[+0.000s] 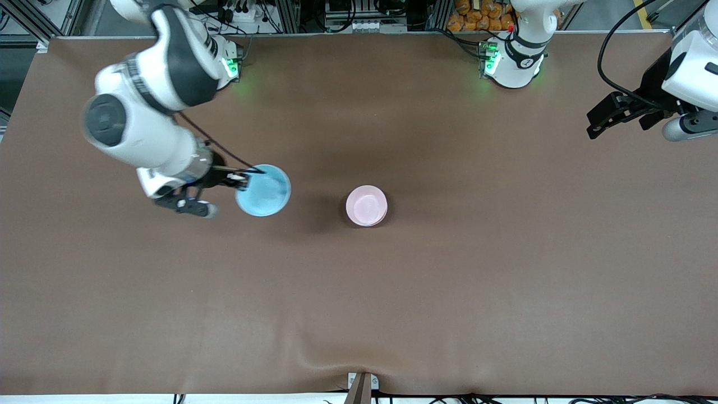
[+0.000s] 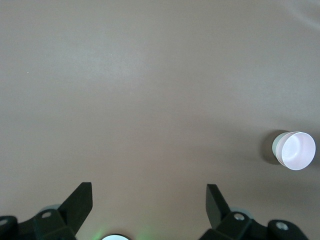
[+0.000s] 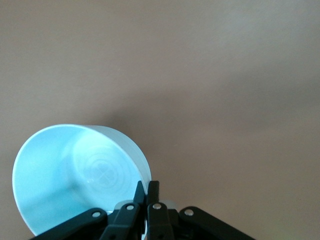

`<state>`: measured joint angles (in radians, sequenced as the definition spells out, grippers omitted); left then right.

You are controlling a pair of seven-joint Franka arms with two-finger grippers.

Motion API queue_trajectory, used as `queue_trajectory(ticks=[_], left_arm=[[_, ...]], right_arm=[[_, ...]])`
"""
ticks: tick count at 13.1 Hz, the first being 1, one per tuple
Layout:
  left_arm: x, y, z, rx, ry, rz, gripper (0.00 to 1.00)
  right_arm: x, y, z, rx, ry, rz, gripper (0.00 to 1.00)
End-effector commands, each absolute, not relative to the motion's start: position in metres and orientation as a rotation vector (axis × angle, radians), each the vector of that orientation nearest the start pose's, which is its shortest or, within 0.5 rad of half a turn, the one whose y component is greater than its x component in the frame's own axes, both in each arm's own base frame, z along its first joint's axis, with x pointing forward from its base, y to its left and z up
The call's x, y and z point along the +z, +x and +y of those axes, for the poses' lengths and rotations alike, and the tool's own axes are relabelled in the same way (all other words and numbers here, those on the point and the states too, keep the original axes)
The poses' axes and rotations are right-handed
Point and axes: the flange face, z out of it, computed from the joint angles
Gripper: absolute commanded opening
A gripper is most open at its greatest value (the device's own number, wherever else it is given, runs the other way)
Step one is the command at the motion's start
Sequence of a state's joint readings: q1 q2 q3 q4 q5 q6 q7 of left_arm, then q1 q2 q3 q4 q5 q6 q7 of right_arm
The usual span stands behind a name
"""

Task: Stack pink and blue bowls on white bowl
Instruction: 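Carry the blue bowl with the right gripper over the pink bowl, then lower the blue bowl into the pink bowl and open the right gripper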

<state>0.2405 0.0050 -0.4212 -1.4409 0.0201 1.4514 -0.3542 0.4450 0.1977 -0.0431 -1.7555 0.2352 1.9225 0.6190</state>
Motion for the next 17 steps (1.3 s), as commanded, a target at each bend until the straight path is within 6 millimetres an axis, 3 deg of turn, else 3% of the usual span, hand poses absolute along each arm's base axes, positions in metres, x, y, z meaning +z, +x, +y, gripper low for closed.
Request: queue_trajectory(ticks=[1, 5, 7, 9, 13, 17], left_arm=[[0.679, 0.531, -0.086, -0.024, -3.111, -0.260, 1.00], [0.681, 0.531, -0.091, -0.047, -3.124, -0.228, 1.00], [0.683, 0.528, -0.084, -0.046, -3.127, -0.235, 1.00], [0.676, 0.525, -0.075, -0.011, -3.130, -0.210, 1.00], [0.665, 0.511, -0.080, -0.001, -3.124, -0.193, 1.00], [0.664, 0.512, -0.081, 0.001, -3.123, -0.191, 1.00]], right_arm=[[0.424, 0.535, 0.324, 0.157, -2.916, 0.533, 0.00], [0.372, 0.508, 0.406, 0.113, -2.878, 0.698, 0.00], [0.351, 0.500, 0.429, 0.088, -2.840, 0.793, 0.00], [0.334, 0.495, 0.442, 0.083, -2.814, 0.871, 0.00], [0.303, 0.488, 0.462, 0.052, -2.768, 0.962, 0.00], [0.290, 0.491, 0.461, 0.050, -2.738, 1.040, 0.00]])
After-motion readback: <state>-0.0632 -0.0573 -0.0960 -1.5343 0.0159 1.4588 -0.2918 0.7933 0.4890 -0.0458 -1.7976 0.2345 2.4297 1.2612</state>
